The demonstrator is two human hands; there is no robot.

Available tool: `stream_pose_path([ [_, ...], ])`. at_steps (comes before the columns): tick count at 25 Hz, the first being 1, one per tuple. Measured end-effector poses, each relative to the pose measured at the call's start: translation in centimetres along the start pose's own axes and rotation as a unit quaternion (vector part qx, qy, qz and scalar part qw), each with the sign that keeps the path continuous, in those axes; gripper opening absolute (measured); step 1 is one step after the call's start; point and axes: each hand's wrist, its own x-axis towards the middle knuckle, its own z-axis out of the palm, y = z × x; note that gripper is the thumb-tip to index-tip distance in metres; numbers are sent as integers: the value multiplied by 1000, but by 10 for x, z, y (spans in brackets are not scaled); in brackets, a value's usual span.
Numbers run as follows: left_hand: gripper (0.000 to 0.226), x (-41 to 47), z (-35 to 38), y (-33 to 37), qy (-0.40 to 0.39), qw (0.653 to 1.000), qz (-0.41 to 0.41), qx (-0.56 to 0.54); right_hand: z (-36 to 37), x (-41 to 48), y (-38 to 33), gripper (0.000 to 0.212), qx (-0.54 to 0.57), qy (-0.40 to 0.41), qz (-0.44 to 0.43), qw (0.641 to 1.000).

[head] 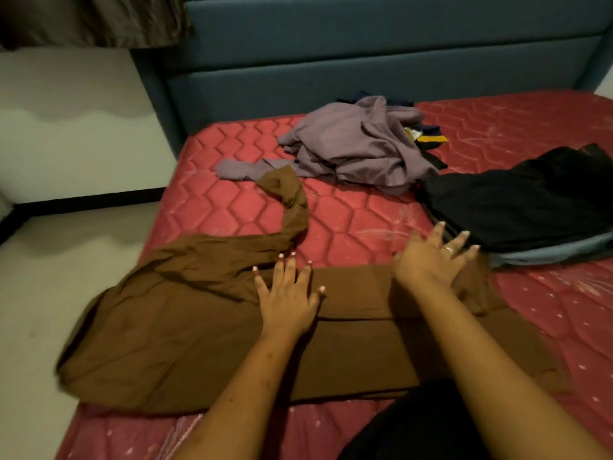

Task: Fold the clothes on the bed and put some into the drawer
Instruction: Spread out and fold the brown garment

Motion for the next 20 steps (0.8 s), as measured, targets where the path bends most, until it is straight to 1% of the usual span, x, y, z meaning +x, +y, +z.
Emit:
stream_pose_path([
  [1, 61, -3, -13, -20, 17, 1000, -19, -13, -1, -11, -30, 57, 48, -30, -37, 998],
  [2, 61, -5, -24, -39, 24, 998, -42, -32, 0, -25, -59, 55, 118, -80, -73, 987],
  [3, 62, -10, -37, -63, 38, 996, -72, -48, 5, -38, -91, 56, 185, -133, -119, 967],
  [4, 64, -14, -47, -90, 51, 992, -99, -63, 12, -52, -123, 58, 226, -173, -161, 945],
  [5, 66, -16, -55, -113, 65, 988, -113, -79, 20, -60, -148, 64, 241, -186, -190, 933],
  [6, 68, -17, -62, -136, 71, 985, -122, -101, 28, -65, -171, 71, 244, -183, -209, 929],
  [7, 71, -20, -65, -157, 66, 980, -126, -140, 35, -68, -189, 76, 239, -175, -219, 930],
  [9, 77, -28, -62, -195, 26, 952, -144, -268, 54, -62, -215, 81, 219, -161, -212, 939],
  [10, 81, -33, -58, -204, -2, 933, -150, -326, 60, -52, -219, 78, 208, -148, -198, 946],
  [11, 84, -37, -53, -209, -22, 924, -151, -350, 69, -38, -222, 71, 192, -128, -192, 954],
  [13, 86, -30, -40, -209, -30, 933, -160, -321, 76, -11, -222, 51, 110, -94, -213, 966],
  [14, 84, -22, -33, -209, -36, 936, -172, -305, 75, -2, -224, 45, 53, -77, -234, 968],
  [15, 82, -16, -33, -203, -45, 932, -184, -309, 71, 2, -226, 43, 8, -61, -250, 966],
  [17, 77, -5, -28, -194, -80, 914, -177, -356, 50, -12, -236, 38, -28, -15, -263, 964],
  [18, 74, -6, -27, -190, -97, 897, -164, -399, 38, -27, -243, 34, -25, 27, -288, 957],
  [19, 71, -9, -28, -188, -99, 868, -161, -458, 25, -45, -249, 29, -6, 82, -342, 936],
  [20, 64, -14, -29, -189, -87, 825, -170, -532, 14, -67, -253, 23, 33, 139, -421, 895],
])
